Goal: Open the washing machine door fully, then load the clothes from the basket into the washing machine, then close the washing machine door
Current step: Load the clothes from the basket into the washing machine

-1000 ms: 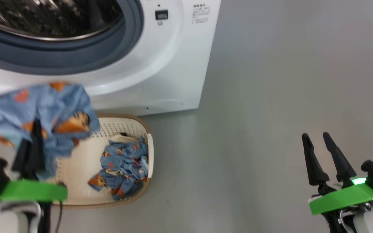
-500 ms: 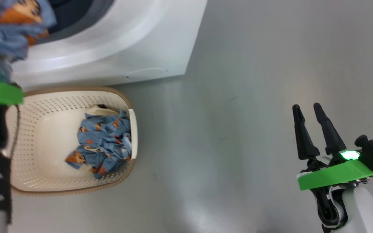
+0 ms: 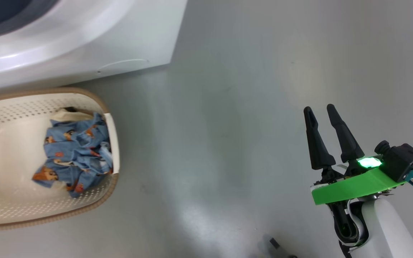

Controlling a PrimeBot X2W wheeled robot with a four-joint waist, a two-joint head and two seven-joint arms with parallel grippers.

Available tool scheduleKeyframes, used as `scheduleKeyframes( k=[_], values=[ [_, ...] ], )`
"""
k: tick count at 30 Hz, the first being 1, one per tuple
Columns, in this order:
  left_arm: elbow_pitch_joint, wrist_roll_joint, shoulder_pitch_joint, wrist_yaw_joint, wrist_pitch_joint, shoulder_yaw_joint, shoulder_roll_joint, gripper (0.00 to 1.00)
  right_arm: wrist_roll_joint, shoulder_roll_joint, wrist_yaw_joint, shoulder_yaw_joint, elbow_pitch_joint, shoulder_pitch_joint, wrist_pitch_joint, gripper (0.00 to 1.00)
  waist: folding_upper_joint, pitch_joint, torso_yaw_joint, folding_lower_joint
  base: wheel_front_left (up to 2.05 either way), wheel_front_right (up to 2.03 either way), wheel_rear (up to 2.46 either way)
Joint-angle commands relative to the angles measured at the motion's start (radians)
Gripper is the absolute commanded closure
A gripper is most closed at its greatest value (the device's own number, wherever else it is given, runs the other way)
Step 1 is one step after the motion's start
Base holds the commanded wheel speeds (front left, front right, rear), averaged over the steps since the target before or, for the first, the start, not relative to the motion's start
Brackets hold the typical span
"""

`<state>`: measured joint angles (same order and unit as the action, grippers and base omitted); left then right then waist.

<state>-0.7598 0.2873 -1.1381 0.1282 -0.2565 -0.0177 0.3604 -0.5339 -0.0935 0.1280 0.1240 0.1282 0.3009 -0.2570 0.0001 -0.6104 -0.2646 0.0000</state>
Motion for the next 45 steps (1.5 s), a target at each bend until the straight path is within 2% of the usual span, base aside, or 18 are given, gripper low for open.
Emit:
scheduleKeyframes(
  k=[1,7,8,9,23,37,45],
  values=[
    [0.023,-0.004,-0.039,0.002,-0.005,0.016,0.062,1.0,0.006,0.001,0.003,0.024,-0.023,0.0,-0.005,0.0,-0.0001,-0.021,-0.024,0.0,0.0,0.0,0.0],
    [0.06,-0.026,-0.091,0.002,-0.005,0.031,0.091,1.0,0.004,0.011,0.003,0.033,-0.023,0.002,-0.005,0.0,-0.0001,-0.028,-0.043,0.0,0.0,0.0,0.0],
    [0.062,-0.033,-0.087,0.002,-0.005,0.03,0.093,0.45,0.003,0.012,0.003,0.034,-0.022,0.001,-0.005,0.0,-0.0001,-0.027,-0.044,0.0,0.0,0.0,0.0],
    [0.059,-0.038,-0.083,0.002,-0.005,0.034,0.094,0.0,0.003,0.013,0.003,0.033,-0.02,0.0,-0.005,0.0,-0.0001,-0.026,-0.044,0.0,0.0,0.0,0.0],
    [0.073,-0.066,0.017,0.002,-0.005,0.082,0.051,0.0,0.008,0.0,0.003,0.032,-0.017,0.005,-0.005,0.0,-0.0001,0.001,-0.02,0.0,0.0,0.0,0.0],
    [0.174,-0.077,0.3,0.002,-0.005,0.144,-0.053,0.0,0.012,-0.05,0.003,0.016,-0.008,-0.018,-0.005,0.0,-0.0001,0.101,0.042,0.0,0.0,0.0,0.0],
    [0.249,-0.085,0.471,0.002,-0.005,0.175,-0.12,0.0,0.013,-0.096,0.003,0.001,0.0,-0.053,-0.005,0.0,-0.0001,0.183,0.1,0.0,0.0,0.0,0.0]
  ],
)
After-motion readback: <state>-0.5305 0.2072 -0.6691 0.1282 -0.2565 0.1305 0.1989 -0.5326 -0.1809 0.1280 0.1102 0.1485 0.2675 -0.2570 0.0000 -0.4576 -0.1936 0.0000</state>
